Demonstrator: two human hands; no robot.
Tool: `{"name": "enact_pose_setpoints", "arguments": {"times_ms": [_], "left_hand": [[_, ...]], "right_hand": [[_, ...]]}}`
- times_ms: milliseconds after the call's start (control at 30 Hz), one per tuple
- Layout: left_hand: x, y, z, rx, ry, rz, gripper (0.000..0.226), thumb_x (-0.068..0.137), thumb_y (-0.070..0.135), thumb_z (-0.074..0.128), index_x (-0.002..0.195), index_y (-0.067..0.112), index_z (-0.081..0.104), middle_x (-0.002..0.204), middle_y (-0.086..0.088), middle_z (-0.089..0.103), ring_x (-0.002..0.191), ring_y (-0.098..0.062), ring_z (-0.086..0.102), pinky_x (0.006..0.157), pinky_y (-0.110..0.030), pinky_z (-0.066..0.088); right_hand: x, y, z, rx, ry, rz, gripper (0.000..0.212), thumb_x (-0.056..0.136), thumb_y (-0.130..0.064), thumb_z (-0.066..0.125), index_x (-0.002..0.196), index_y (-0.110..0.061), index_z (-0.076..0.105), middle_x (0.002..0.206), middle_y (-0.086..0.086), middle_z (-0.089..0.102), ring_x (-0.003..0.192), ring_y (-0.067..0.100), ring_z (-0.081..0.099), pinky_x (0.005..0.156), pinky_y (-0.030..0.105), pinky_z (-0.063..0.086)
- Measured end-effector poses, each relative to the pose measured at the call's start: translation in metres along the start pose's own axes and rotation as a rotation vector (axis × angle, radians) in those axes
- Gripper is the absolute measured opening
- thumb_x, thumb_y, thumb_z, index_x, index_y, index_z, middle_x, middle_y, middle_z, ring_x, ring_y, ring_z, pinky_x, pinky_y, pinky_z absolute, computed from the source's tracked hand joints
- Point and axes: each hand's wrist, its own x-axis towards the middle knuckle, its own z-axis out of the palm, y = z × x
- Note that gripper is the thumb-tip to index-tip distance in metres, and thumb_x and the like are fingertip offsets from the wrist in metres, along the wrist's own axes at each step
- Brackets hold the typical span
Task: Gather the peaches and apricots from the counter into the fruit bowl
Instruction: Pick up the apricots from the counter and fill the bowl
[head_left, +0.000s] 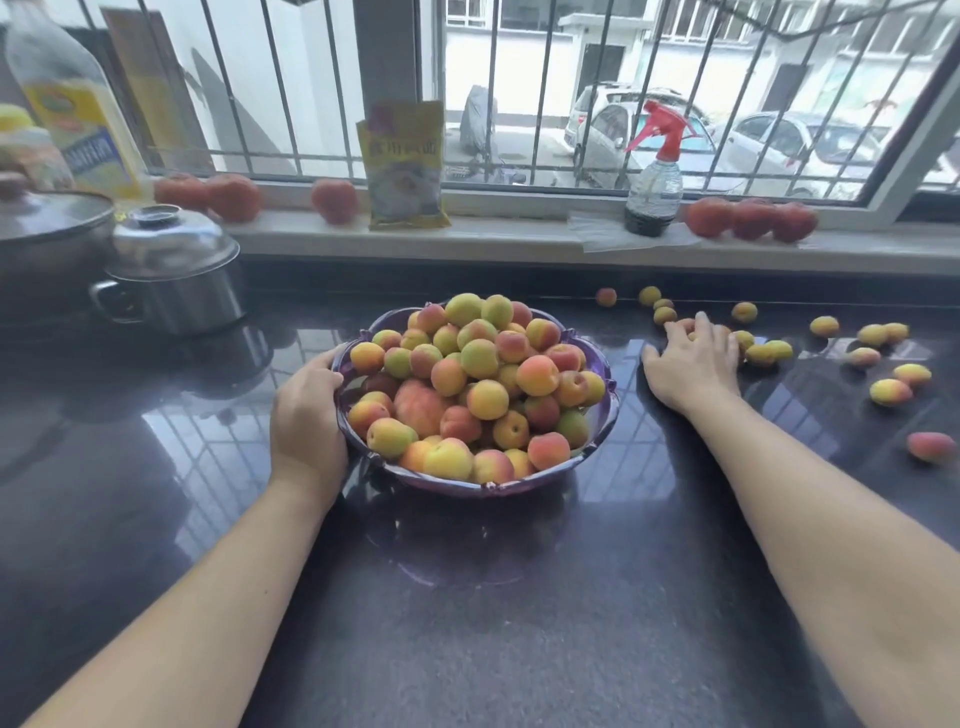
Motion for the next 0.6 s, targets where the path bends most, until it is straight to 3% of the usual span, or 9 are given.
{"name": "enact_pose_setpoints", "arguments": {"times_ms": [100,233,333,367,500,600], "left_hand": [[-0.002,0.002,0.001,-0.002,-0.003,0.015,0.046,0.083,0.023,0.044,0.089,0.041,0.086,0.098,0.008,0.082,0.107,-0.025,0.071,0.100,-0.048,0.052],[0.000,0.000,-0.002,0.009,0.002,0.011,0.045,0.084,0.024,0.045,0.092,0.040,0.086,0.102,0.005,0.082,0.114,-0.031,0.071,0.104,-0.052,0.053],[-0.003,0.005,0.003,-0.007,-0.002,0.002,0.046,0.081,0.022,0.044,0.086,0.041,0.086,0.093,0.011,0.082,0.099,-0.015,0.073,0.089,-0.035,0.054],[-0.004,0.005,0.004,-0.010,-0.004,0.003,0.046,0.081,0.022,0.044,0.085,0.041,0.086,0.092,0.011,0.082,0.097,-0.014,0.072,0.088,-0.035,0.054],[0.003,-0.003,-0.002,0.004,0.000,0.006,0.044,0.082,0.024,0.046,0.096,0.036,0.086,0.105,-0.001,0.082,0.115,-0.036,0.071,0.105,-0.057,0.053],[0.004,-0.005,-0.003,-0.015,0.005,-0.029,0.043,0.082,0.025,0.047,0.102,0.025,0.085,0.107,-0.006,0.082,0.111,-0.033,0.073,0.103,-0.058,0.056]], "right_hand": [[-0.005,0.000,-0.004,0.020,0.079,-0.012,0.047,0.093,-0.037,0.044,0.125,-0.009,0.064,0.138,0.018,0.045,0.127,0.039,0.039,0.114,0.049,0.028],[-0.015,0.000,-0.007,0.141,0.094,0.016,0.034,0.091,-0.019,0.046,0.118,-0.007,0.062,0.131,0.016,0.043,0.122,0.037,0.039,0.105,0.047,0.040],[-0.019,0.003,-0.008,0.235,0.140,0.023,0.027,0.093,-0.011,0.050,0.115,-0.007,0.064,0.129,0.016,0.045,0.117,0.037,0.045,0.099,0.045,0.044],[-0.019,0.003,-0.009,0.268,0.155,0.016,0.026,0.094,-0.010,0.052,0.116,-0.007,0.065,0.128,0.016,0.046,0.115,0.038,0.048,0.096,0.045,0.045],[-0.029,-0.008,-0.031,0.576,0.252,-0.054,0.026,0.093,-0.016,0.065,0.117,-0.010,0.068,0.119,0.014,0.061,0.106,0.033,0.060,0.097,0.044,0.048],[-0.058,-0.041,-0.076,0.973,0.168,-0.179,0.020,0.092,-0.020,0.073,0.111,-0.016,0.071,0.108,0.004,0.073,0.098,0.018,0.069,0.089,0.030,0.054]]}}
